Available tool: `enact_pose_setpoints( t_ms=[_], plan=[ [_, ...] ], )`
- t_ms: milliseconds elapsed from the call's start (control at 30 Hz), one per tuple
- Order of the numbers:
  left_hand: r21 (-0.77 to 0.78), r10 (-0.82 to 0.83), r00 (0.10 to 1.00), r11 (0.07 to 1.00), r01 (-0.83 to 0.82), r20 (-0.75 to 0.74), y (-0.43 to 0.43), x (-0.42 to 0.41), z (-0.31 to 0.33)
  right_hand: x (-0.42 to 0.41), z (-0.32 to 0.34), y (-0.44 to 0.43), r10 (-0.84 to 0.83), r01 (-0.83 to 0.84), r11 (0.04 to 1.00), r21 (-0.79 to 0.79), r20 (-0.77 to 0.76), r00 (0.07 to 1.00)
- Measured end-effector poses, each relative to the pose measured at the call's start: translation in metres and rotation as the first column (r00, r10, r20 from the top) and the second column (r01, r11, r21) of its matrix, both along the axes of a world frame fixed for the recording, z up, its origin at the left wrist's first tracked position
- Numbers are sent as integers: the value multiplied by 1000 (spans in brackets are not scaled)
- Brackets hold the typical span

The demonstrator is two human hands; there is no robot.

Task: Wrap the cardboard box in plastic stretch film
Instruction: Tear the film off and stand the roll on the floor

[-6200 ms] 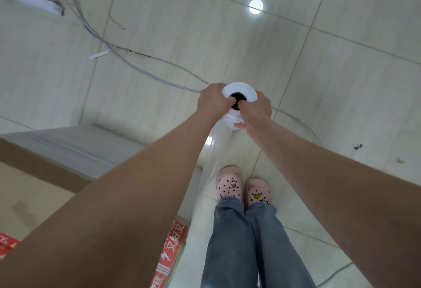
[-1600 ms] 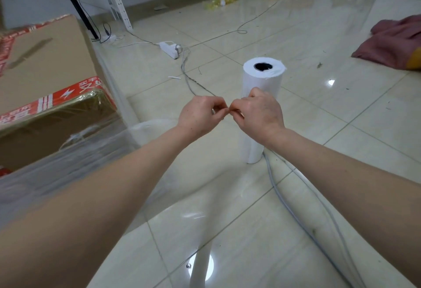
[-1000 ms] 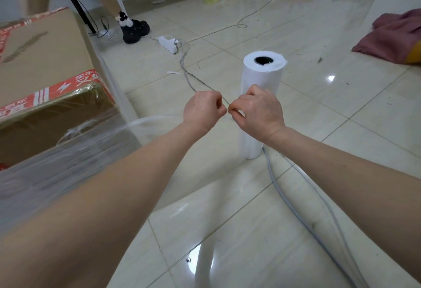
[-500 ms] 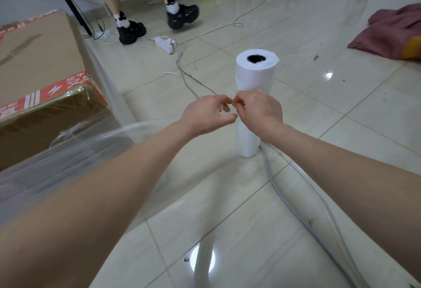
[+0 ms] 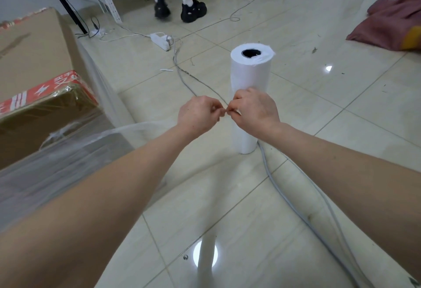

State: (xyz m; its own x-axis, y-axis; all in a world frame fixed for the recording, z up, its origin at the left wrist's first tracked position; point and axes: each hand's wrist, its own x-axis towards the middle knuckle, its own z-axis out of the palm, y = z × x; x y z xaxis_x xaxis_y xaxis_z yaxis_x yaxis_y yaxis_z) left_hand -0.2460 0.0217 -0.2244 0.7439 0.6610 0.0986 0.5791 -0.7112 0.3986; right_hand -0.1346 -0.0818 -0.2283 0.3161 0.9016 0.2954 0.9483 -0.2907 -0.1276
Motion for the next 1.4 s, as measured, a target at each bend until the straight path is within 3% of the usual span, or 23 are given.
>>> enact_pose_setpoints(
  t_ms=[167,333,400,467,600,700,800,967,1400],
  plan=[
    [-44,227,974,973,-227,2,31,-13,0,2,-2,-6,36,-36,999,28,18,999],
    [-102,-33,998,994,28,-56,10,-14,0,8,-8,-6,-24,25,997,71,-14,1000],
    [-59,-134,978,990,126,-158,-1,-5,-2,7,-7,-5,-38,39,998,53,-22,999],
    [-5,-135,959,990,138,-249,-6,2,-8,7,-6,-5,-28,28,999,15,-17,999],
    [-50,-22,991,999,15,-131,-10,7,-18,1,-6,-9,41,-39,998,-55,36,998],
    [36,-26,991,999,31,-128,-10,7,-20,-2,-12,-7,128,-120,986,-116,67,989],
    [101,-47,991,993,60,-122,-11,3,-22,0,-20,-3,90,-74,979,-189,76,993],
    [-21,-22,1000,1000,22,-15,-6,-2,-29,6,-31,-1,170,-178,979,95,89,981],
    [-269,195,981,945,-184,16,10,0,-39,5,-41,4,171,-178,951,253,50,984]
  ],
)
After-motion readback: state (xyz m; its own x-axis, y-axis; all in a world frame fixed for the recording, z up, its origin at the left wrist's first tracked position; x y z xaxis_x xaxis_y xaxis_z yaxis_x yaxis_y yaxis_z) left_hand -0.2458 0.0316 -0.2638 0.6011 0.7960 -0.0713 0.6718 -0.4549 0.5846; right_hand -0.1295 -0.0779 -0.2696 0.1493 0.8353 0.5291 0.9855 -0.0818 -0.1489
